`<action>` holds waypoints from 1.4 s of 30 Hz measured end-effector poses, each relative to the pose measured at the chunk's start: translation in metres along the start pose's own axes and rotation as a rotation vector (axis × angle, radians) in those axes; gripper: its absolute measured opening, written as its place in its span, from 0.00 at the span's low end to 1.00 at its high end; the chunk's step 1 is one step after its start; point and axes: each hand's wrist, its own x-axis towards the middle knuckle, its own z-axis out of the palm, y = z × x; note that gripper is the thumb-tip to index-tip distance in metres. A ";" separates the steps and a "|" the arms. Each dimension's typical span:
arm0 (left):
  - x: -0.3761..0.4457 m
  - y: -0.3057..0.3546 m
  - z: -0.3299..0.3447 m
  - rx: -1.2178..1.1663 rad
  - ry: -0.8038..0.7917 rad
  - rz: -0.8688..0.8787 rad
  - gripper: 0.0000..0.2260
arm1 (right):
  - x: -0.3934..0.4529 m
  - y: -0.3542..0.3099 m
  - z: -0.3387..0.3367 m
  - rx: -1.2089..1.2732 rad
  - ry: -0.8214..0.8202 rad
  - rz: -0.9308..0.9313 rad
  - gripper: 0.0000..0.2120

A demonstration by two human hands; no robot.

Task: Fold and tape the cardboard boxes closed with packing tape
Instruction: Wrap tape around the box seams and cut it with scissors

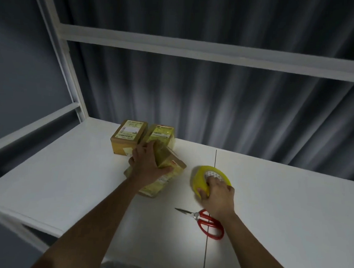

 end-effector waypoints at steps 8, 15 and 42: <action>-0.004 -0.002 0.003 0.144 0.143 -0.012 0.48 | 0.007 0.002 -0.001 -0.229 -0.172 0.041 0.34; -0.008 0.011 0.010 0.172 0.186 0.002 0.47 | -0.014 0.024 0.004 0.036 0.135 -0.199 0.24; -0.006 0.002 0.011 0.173 0.252 0.049 0.46 | 0.055 -0.021 -0.113 -0.606 -0.320 -0.370 0.31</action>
